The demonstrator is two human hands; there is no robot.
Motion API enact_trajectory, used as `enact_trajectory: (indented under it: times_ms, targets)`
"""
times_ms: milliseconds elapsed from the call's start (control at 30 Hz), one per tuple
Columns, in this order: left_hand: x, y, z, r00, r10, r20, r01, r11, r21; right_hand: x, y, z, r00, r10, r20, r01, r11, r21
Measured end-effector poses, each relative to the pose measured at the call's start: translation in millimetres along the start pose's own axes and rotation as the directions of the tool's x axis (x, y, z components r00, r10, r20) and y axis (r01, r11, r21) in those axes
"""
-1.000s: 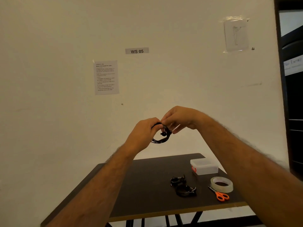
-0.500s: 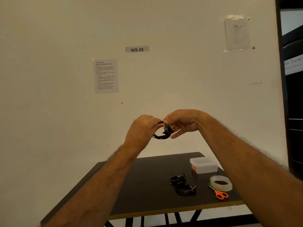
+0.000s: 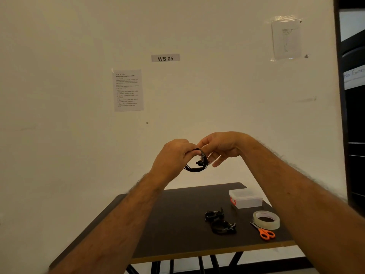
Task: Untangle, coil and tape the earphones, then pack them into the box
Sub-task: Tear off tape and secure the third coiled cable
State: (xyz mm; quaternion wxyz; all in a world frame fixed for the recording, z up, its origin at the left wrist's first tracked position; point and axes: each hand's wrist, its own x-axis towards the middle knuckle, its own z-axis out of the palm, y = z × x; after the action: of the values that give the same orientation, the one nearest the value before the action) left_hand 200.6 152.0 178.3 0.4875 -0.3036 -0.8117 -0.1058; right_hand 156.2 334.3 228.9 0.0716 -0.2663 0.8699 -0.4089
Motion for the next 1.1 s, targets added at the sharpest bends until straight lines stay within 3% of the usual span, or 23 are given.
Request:
enact_trajectory:
  times_ms: [133,267,400,533,967,1100]
  targets:
    - [-3.0,-4.6,2.5,0.998,-0.058,-0.003,0.058,0.998,0.038,0.9,0.9,4.7,0.994,-0.012,-0.11,-0.001,0.993,-0.119]
    - [-2.5,-4.3,3.2,0.98,-0.197,0.012,0.197,0.98,0.017,0.5,2.2,13.9,0.98,-0.111,-0.162,0.104,0.993,-0.056]
    - [-4.6,-10.4,4.6,0.949,-0.313,0.033,0.314,0.949,-0.013,3.5,8.9,28.4,0.976,-0.178,-0.124,0.181,0.983,0.013]
    - [-6.0,-14.2,5.3,0.911,-0.401,0.098,0.407,0.911,-0.056,6.2,12.5,40.8,0.955,-0.247,-0.162,0.245,0.969,-0.029]
    - [0.0,-11.9,1.5,0.832,-0.467,0.299,0.518,0.847,-0.118,5.3,10.2,42.8,0.921,-0.315,-0.228,0.275,0.942,-0.192]
    - [-1.2,-14.4,-0.7,0.759,-0.515,0.399,0.63,0.736,-0.248,5.0,14.7,44.1,0.902,-0.367,-0.229,0.305,0.915,-0.264]
